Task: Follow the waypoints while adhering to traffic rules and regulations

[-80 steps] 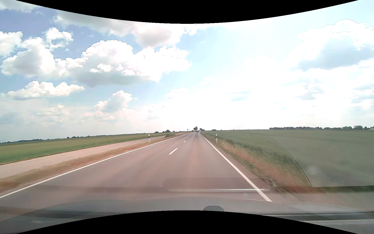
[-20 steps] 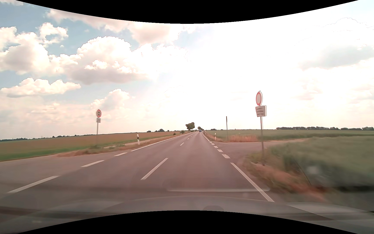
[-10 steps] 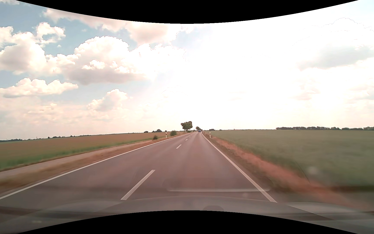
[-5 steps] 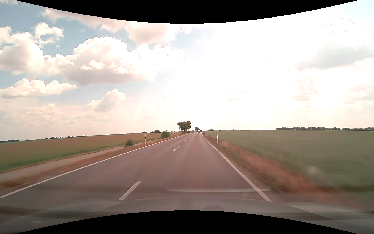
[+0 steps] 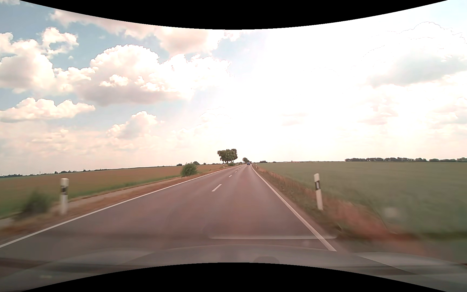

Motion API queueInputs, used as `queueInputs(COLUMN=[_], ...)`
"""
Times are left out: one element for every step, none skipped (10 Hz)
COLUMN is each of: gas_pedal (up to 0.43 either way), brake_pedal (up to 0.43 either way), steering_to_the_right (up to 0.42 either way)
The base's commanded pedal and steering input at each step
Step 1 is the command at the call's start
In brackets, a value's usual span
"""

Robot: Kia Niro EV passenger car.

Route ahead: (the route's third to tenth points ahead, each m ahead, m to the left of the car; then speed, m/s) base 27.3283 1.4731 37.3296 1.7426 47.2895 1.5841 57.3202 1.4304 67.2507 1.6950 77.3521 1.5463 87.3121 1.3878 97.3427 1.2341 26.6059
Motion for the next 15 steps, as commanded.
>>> queueInputs(gas_pedal=[0.228, 0.228, 0.228, 0.228, 0.228, 0.228, 0.228, 0.228, 0.228, 0.228, 0.24, 0.248, 0.248, 0.26, 0.26], brake_pedal=[0.0, 0.0, 0.0, 0.0, 0.0, 0.0, 0.0, 0.0, 0.0, 0.0, 0.0, 0.0, 0.0, 0.0, 0.0], steering_to_the_right=[-0.003, -0.003, -0.002, -0.002, -0.002, -0.002, -0.002, -0.001, -0.002, -0.001, 0.002, 0.004, 0.003, 0.003, 0.003])
